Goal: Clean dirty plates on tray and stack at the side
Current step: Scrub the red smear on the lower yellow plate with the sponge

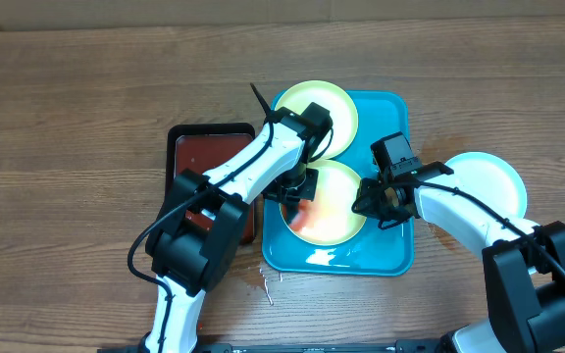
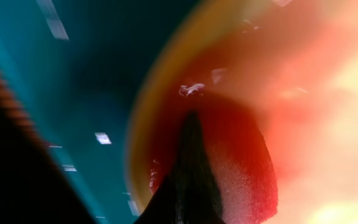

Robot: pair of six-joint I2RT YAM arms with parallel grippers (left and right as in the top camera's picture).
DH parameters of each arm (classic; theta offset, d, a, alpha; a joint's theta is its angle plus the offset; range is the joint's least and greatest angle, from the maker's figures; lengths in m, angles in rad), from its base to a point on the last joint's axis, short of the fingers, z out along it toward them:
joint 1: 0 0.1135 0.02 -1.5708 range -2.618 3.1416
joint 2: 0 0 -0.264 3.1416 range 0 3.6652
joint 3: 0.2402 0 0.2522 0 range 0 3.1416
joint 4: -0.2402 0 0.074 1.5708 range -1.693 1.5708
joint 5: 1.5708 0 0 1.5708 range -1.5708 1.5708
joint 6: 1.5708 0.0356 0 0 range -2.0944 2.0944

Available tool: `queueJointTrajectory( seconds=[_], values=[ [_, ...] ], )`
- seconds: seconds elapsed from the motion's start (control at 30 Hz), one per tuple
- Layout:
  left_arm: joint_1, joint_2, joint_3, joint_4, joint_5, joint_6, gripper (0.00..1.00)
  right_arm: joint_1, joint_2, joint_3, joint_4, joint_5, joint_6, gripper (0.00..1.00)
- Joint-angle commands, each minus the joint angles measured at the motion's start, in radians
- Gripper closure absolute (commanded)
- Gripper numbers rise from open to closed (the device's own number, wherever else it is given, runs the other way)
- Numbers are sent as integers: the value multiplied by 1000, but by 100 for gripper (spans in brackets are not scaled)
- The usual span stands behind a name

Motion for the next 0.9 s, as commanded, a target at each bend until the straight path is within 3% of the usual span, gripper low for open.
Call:
queueJointTrajectory(
  seconds=[0.0, 0.23, 0.43, 0.7, 0.87],
  values=[
    [33, 32, 14, 0, -247, -18, 96, -2, 39, -16, -16, 65, 11, 96],
    [77, 32, 82, 40, -214, 3, 96, -2, 39, -16, -15, 65, 11, 96],
    [71, 35, 90, 156, 93, 106, 96, -2, 39, -16, -14, 65, 11, 96],
    [0, 106, 78, 221, 451, 107, 96, -2, 39, -16, -13, 65, 11, 96],
    [-38, 120, 78, 164, 491, 127, 96, -2, 39, -16, -13, 65, 11, 96]
  ],
)
